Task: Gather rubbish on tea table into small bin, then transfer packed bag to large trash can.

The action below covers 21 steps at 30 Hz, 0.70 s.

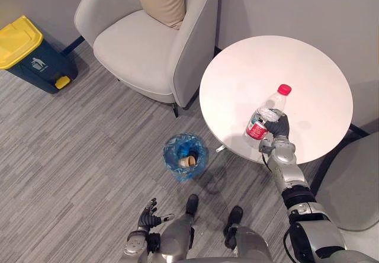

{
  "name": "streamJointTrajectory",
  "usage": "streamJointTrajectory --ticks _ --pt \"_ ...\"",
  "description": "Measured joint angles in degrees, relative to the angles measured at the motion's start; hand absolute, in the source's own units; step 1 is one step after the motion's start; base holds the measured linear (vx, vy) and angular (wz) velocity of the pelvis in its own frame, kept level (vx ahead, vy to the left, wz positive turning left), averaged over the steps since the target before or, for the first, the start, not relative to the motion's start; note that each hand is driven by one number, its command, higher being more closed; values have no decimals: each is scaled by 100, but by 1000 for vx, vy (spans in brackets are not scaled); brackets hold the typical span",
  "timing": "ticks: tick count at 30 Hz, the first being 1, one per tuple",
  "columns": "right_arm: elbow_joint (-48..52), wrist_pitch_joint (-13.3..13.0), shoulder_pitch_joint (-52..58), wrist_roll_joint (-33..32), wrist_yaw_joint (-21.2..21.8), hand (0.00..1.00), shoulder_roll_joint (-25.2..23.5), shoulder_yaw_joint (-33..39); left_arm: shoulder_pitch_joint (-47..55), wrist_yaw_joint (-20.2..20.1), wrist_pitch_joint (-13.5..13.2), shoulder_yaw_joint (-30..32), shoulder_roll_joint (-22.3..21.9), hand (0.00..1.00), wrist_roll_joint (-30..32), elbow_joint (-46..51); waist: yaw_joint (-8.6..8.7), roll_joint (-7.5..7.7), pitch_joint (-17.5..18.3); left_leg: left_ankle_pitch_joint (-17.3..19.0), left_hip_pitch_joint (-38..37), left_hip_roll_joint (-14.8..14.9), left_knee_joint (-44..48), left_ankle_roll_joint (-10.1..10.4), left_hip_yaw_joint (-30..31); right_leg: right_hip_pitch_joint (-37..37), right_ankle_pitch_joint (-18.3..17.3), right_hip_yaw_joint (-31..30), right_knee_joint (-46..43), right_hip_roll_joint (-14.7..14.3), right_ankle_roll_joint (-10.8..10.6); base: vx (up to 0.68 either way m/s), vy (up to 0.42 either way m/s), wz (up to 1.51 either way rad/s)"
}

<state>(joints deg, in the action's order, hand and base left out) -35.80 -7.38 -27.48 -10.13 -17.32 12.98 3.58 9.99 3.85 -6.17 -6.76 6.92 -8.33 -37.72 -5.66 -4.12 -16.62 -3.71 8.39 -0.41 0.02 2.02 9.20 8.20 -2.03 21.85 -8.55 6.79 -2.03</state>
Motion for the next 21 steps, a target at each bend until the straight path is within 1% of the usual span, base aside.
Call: streamJointTrajectory --ticks 1,5,7,11,13,14,18,21 --pt "100 0 46 1 -2 100 0 6 0 0 0 0 0 0 0 3 0 0 -2 0 0 0 0 0 0 0 0 0 0 0 0 0 0 0" --pt "1051 -9 541 84 57 100 -6 7 0 -5 2 2 -4 0 4 17 10 0 -18 1 -26 3 -1 1 -29 -11 0 -26 -3 1 0 1 -1 -1" --pt "1607 -19 913 202 151 100 -14 -2 0 -11 9 2 -7 0 9 21 17 1 -18 2 -78 9 -8 2 -77 -36 0 -73 -13 -1 0 -4 -4 -9" --pt "2332 -45 1516 447 366 100 -30 -18 2 -22 15 2 -8 0 73 20 44 7 -15 5 -230 30 -62 0 -175 -109 -1 -175 -29 -6 -2 -21 -2 -14" --pt "2651 -117 1857 569 513 100 -87 -25 11 -44 30 3 -8 0 191 12 154 28 -4 4 -304 52 -111 -1 -209 -155 -1 -201 -25 -11 -3 -22 -10 -6" --pt "2720 -117 1955 585 536 100 -119 -26 16 -64 44 3 -8 0 207 7 161 38 3 4 -338 55 -113 -1 -213 -190 -2 -204 -18 -15 -4 -1 -14 -12" --pt "3247 -127 2571 638 777 100 -262 -210 17 -132 65 4 -1 0 242 -2 196 114 167 7 -483 106 -173 0 -346 -240 -3 -337 -1 -63 -5 12 -19 -18" --pt "3527 -139 2922 800 944 100 -358 -354 22 -132 66 3 -1 0 256 -31 192 183 379 9 -535 143 -198 2 -365 -294 -2 -343 49 -95 -4 11 -14 -4"
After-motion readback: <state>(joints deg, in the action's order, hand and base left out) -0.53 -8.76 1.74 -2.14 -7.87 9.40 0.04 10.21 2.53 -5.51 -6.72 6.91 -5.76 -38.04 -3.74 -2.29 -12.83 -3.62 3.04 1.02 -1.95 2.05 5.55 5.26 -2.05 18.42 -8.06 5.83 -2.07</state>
